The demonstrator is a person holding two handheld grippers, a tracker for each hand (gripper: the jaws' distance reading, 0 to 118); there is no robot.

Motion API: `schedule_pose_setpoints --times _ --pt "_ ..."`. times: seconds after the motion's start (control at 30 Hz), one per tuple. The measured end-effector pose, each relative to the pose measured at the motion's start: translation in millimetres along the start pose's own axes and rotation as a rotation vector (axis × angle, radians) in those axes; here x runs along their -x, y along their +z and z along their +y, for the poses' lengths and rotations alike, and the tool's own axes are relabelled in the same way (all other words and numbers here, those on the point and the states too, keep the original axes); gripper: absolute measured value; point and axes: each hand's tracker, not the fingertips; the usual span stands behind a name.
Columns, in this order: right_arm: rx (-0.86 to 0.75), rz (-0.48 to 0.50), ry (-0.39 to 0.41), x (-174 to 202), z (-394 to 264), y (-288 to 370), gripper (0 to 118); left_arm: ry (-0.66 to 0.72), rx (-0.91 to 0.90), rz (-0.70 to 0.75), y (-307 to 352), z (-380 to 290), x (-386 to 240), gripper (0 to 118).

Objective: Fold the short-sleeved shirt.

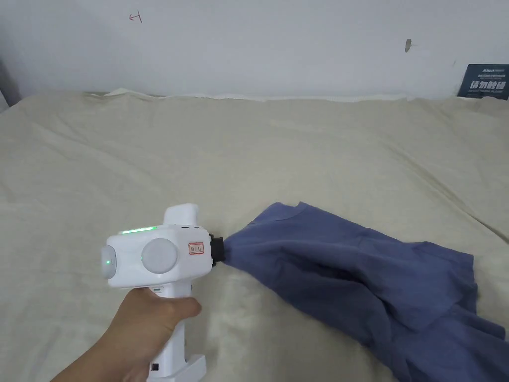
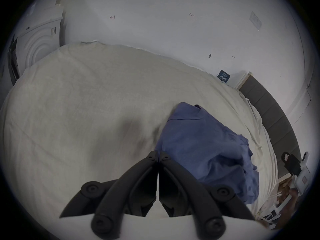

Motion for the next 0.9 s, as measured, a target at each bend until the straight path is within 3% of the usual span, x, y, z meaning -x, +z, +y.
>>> schedule_pose_setpoints --times 0.3,0.4,0.67,0.8,0.9 --pt "-0.029 0.055 -0.047 4.0 11.4 40.3 0 0.003 0.022 -0.003 59.1 -26.3 -15.6 0" --pt "-0.039 0.067 -0.068 4.5 14.4 54.2 0 0.089 0.020 -0.054 74.6 -31.5 -20.6 0" --pt "-0.064 0.104 -0.101 7.5 21.0 80.1 0 0.156 0.052 -0.113 99.8 -38.8 -39.3 0" --pt "-0.081 0.103 -0.086 4.4 21.1 84.1 0 0.022 -0.035 -0.082 113.5 -43.7 -52.8 0" --pt "-0.071 0.090 -0.066 2.4 18.6 81.1 0 -0.123 -0.104 0.021 118.8 -52.9 -61.9 0"
